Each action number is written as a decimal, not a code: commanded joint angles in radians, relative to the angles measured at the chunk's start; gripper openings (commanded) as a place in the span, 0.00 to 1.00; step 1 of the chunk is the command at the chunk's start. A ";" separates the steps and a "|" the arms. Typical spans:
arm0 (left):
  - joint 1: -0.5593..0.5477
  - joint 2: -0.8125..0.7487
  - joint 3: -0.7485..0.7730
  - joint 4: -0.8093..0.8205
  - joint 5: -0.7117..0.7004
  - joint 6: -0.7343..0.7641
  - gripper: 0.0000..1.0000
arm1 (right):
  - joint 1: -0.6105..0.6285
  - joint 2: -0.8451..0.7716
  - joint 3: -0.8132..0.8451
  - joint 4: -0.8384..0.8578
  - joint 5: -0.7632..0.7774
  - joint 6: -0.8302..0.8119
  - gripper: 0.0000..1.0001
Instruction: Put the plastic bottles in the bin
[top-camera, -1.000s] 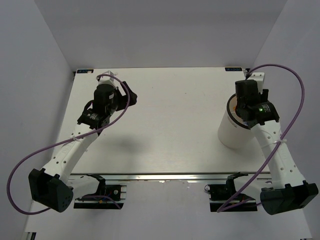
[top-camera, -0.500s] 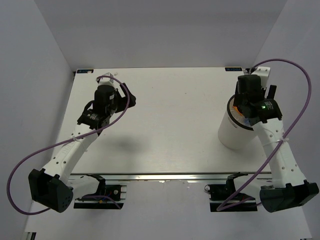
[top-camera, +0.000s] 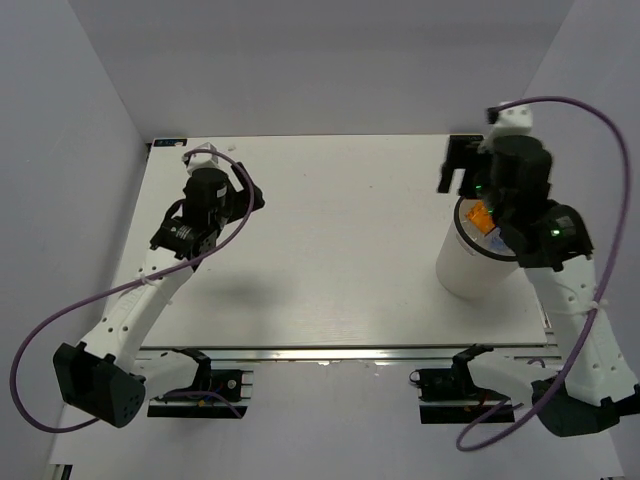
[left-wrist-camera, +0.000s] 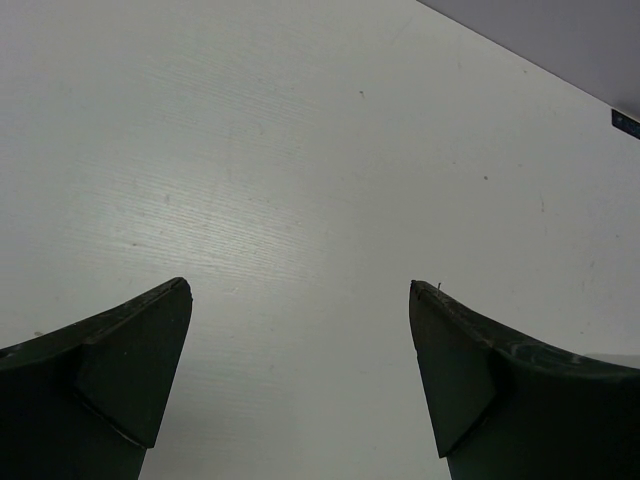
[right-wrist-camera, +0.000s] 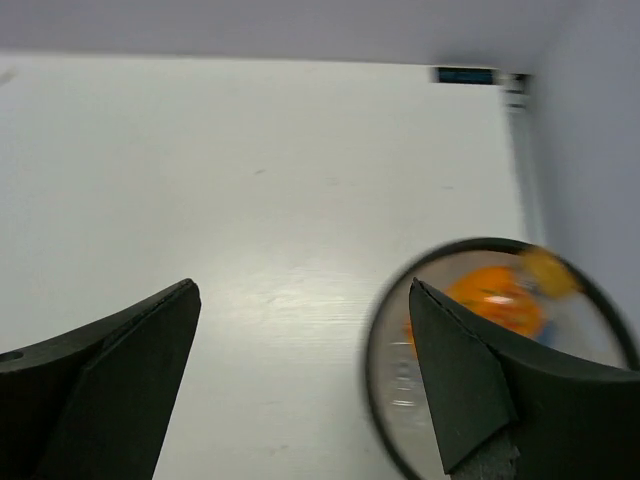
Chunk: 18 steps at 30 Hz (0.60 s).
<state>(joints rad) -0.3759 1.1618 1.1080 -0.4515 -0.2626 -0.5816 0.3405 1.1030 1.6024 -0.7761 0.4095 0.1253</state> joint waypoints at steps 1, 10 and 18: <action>0.002 -0.066 -0.007 -0.075 -0.127 -0.041 0.98 | 0.225 0.061 -0.056 0.093 -0.033 -0.018 0.89; 0.002 -0.237 -0.155 -0.159 -0.297 -0.148 0.98 | 0.374 0.184 -0.335 0.423 -0.218 0.164 0.89; 0.002 -0.263 -0.171 -0.197 -0.372 -0.173 0.98 | 0.379 0.164 -0.437 0.523 -0.256 0.172 0.89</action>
